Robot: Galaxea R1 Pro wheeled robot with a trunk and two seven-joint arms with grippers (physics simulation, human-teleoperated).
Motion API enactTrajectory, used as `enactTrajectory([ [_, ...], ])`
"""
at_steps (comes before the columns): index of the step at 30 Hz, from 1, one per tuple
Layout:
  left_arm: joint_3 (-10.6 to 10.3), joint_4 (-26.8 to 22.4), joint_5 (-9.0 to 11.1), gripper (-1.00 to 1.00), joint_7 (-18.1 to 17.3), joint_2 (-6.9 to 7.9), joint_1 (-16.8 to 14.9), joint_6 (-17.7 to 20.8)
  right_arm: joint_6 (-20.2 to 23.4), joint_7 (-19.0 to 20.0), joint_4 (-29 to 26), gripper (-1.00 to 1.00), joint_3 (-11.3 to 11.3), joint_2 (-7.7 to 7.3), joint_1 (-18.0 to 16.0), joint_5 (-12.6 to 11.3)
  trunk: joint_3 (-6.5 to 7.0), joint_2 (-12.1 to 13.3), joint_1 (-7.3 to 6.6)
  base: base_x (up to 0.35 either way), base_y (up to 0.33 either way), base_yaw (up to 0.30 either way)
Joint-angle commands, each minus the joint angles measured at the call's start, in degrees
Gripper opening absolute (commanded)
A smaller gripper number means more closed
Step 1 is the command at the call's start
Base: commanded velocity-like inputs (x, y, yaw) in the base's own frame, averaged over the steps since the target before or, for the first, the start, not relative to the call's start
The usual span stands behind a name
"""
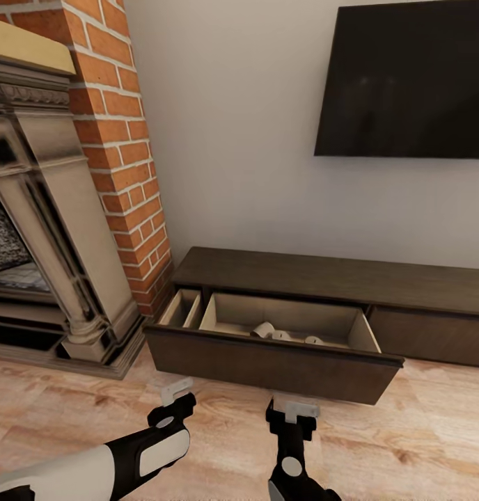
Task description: Place each of the two pumpkins and all three candles from the living room inside a cabinet in the living room (use any cabinet), then make sure every cabinet is closed, and position the cauldron so it is next to a table in the living room.
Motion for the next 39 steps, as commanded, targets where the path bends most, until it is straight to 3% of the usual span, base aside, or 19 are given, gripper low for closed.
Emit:
enactTrajectory([
  [1, -0.4, 0.1, 0.3, 1.0, -0.1, -0.03, -0.1, -0.3, -0.9, 0.8, 1.5, 1.0, 0.3, -0.07, -0.4, -0.6, -0.24, -0.4, 0.22, 0.0, 0.0, 0.0],
  [10, -0.7, 0.4, 0.3, 1.0, -0.5, -0.2, -0.1, -0.3, -6.2, 11.2, 17.7, 1.0, -2.0, -0.1, -6.9, -1.2, -1.85, -4.1, 2.19, 0.0, 0.0, 0.0],
  [18, -0.7, 1.3, 0.3, 1.0, -1.1, -2.07, -0.1, 0.0, -6.9, 14.4, 19.7, 1.0, -4.6, -0.48, -7.8, -1.2, -3.29, -7.3, 3.95, 0.0, 0.0, 0.0],
  [21, -0.7, 4.1, 0.3, 1.0, -4.0, -3.09, -0.1, 2.7, -7.6, 14.5, 19.8, 1.0, -4.8, -0.48, -7.8, -1.2, -3.83, -8.5, 4.61, 0.0, 0.0, 0.0],
  [24, -0.4, 11.4, 0.3, 1.0, -12.1, -4.9, -0.1, 9.1, -8.4, 14.6, 19.8, 1.0, -4.8, -0.47, -7.8, -1.2, -4.37, -9.7, 5.27, 0.0, 0.0, 0.0],
  [26, -0.2, 19.4, 0.2, 1.0, -19.8, -6.93, -0.1, 12.0, -8.6, 14.6, 19.8, 1.0, -4.8, -0.41, -7.8, -1.2, -4.73, -10.5, 5.71, 0.0, 0.0, 0.0],
  [30, -0.1, 27.2, 0.2, 1.0, -26.5, -10.1, -0.1, 13.6, -8.8, 14.6, 19.8, 1.0, -4.9, -0.44, -7.8, -1.2, -5.44, -12.1, 6.59, 0.0, 0.0, 0.0],
  [39, -0.3, 30.1, 0.1, 1.0, -28.9, -11.77, -0.1, 13.0, -9.8, 14.6, 19.8, 1.0, -4.9, -0.39, -7.8, -1.2, -7.06, -15.7, 8.56, 0.0, 0.0, 0.0],
])
